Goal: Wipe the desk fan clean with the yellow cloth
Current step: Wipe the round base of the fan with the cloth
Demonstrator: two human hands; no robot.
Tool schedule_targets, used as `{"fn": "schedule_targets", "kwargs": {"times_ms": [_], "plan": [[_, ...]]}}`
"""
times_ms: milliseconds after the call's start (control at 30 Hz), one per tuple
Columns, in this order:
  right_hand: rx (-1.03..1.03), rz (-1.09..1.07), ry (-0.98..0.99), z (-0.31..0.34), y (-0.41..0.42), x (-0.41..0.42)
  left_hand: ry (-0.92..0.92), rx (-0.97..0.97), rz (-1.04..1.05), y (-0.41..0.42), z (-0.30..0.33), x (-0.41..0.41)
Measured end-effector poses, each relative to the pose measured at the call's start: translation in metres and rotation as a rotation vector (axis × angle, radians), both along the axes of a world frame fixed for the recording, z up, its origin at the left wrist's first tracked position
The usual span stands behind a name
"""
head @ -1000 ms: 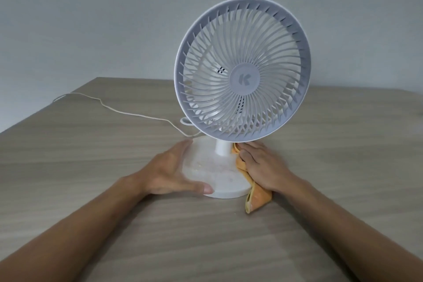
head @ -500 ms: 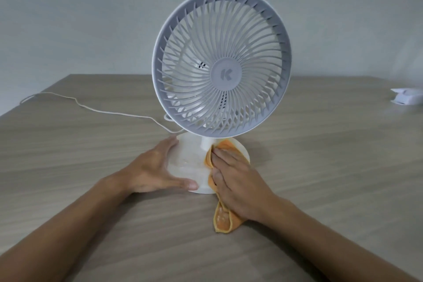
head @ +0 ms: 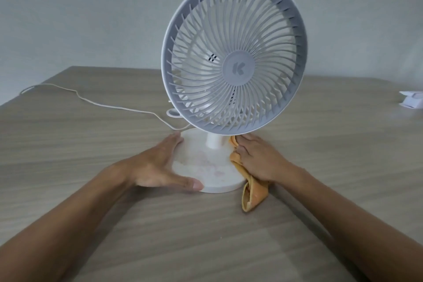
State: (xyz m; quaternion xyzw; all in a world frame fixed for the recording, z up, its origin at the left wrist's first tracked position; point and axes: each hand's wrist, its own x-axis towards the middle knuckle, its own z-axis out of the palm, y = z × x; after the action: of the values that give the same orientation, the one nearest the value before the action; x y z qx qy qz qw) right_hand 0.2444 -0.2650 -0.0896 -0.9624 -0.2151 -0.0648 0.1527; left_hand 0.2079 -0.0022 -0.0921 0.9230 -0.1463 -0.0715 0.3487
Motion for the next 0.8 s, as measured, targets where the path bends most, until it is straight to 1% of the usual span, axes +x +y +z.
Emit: {"fn": "schedule_targets", "kwargs": {"times_ms": [100, 233, 433, 500, 633, 733, 800], "plan": [[-0.027, -0.02, 0.021, 0.001, 0.008, 0.015, -0.034, 0.012, -0.013, -0.002, -0.001, -0.002], [-0.012, 0.002, -0.085, -0.007, 0.014, 0.0, -0.051, 0.022, -0.002, -0.001, -0.002, -0.004], [-0.18, -0.074, -0.129, -0.014, 0.04, -0.038, -0.076, 0.065, 0.021, -0.003, -0.001, -0.004], [-0.156, -0.117, -0.092, -0.014, 0.053, -0.047, -0.074, 0.07, 0.031, -0.003, 0.0, -0.006], [-0.135, -0.126, -0.012, -0.009, 0.066, -0.062, -0.062, 0.072, 0.05, -0.003, 0.0, -0.01], [-0.127, -0.148, 0.112, 0.0, 0.075, -0.065, -0.053, 0.069, 0.039, -0.002, 0.001, -0.009], [-0.042, -0.171, 0.22, 0.007, 0.081, -0.061, -0.037, 0.064, 0.025, -0.002, 0.004, -0.01]]}}
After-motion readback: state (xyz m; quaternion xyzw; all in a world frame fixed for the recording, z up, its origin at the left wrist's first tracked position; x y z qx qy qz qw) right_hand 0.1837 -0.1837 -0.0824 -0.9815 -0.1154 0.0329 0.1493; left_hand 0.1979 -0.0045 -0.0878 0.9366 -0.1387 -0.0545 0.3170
